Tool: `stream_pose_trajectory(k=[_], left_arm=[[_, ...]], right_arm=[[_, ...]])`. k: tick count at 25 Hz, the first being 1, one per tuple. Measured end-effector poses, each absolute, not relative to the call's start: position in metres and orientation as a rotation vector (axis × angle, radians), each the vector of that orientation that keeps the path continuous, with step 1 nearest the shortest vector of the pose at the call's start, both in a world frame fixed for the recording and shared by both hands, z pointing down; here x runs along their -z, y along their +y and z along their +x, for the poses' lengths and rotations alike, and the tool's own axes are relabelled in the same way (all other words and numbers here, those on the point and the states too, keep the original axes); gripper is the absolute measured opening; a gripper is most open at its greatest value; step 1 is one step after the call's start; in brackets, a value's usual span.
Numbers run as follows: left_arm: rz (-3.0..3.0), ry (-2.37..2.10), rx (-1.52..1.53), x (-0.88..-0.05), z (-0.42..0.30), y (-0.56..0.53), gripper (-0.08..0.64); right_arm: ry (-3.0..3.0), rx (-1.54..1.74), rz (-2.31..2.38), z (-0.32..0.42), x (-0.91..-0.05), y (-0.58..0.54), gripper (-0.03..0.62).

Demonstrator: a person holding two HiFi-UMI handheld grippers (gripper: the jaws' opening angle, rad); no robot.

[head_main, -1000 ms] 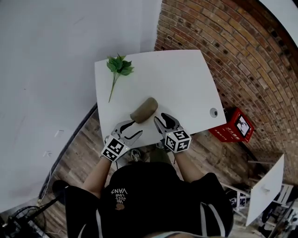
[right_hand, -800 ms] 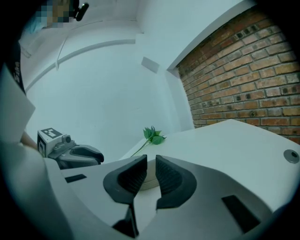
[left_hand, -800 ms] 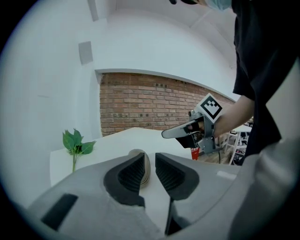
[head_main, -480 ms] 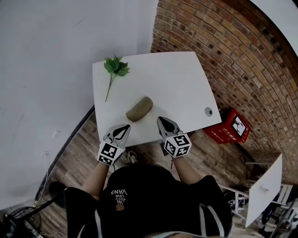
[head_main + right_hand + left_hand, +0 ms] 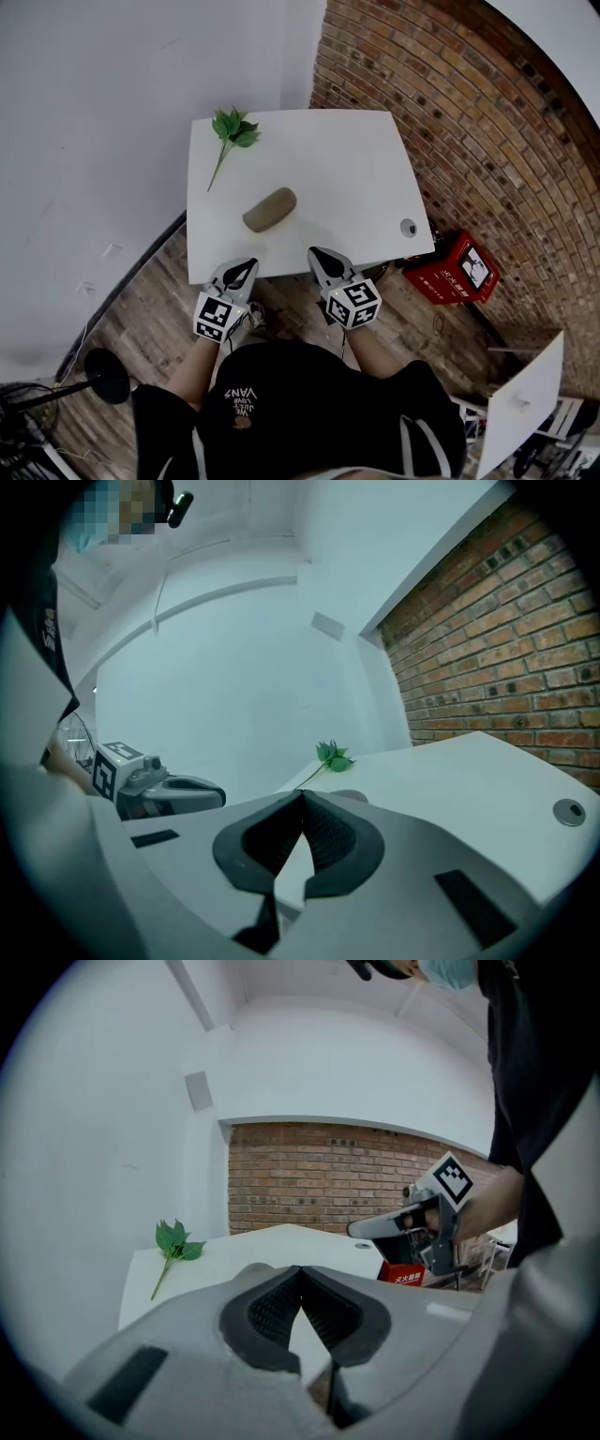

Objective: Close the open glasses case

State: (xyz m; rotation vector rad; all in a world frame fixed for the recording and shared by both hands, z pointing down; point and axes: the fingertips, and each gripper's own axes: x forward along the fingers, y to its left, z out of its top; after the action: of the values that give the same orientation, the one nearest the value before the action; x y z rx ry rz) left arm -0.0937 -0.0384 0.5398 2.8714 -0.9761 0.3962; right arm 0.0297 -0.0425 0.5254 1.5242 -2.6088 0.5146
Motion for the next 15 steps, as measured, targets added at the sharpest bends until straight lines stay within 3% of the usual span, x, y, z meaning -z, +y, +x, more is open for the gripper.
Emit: stream_pose_trajectory(k=[15], left_arm=[[2.827,-1.076,-0.404,-0.549,-0.084,0.043,0.009]], right_arm=[[-2.619,-0.498,1.4,0.044,-0.539,0.035,0.0]])
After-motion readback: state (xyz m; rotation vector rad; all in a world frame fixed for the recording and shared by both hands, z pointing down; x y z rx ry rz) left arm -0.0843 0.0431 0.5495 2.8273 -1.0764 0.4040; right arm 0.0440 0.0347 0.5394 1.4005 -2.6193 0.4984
